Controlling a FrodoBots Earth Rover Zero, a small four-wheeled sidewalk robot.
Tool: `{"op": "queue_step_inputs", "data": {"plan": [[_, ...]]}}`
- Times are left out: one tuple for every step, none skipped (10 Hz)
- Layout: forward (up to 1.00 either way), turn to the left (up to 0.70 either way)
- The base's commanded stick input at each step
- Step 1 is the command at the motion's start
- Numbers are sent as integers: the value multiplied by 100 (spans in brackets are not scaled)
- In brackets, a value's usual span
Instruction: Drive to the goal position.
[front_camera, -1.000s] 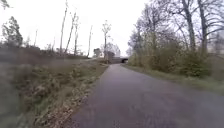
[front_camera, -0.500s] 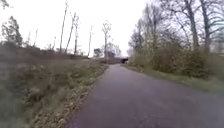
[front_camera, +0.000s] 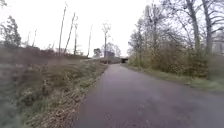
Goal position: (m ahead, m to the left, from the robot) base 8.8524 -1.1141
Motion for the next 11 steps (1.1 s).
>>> {"op": "queue_step_inputs", "data": {"plan": [[70,0],[70,0],[70,0],[70,0],[70,0],[70,0],[70,0],[70,0],[70,0],[70,0],[70,0]]}}
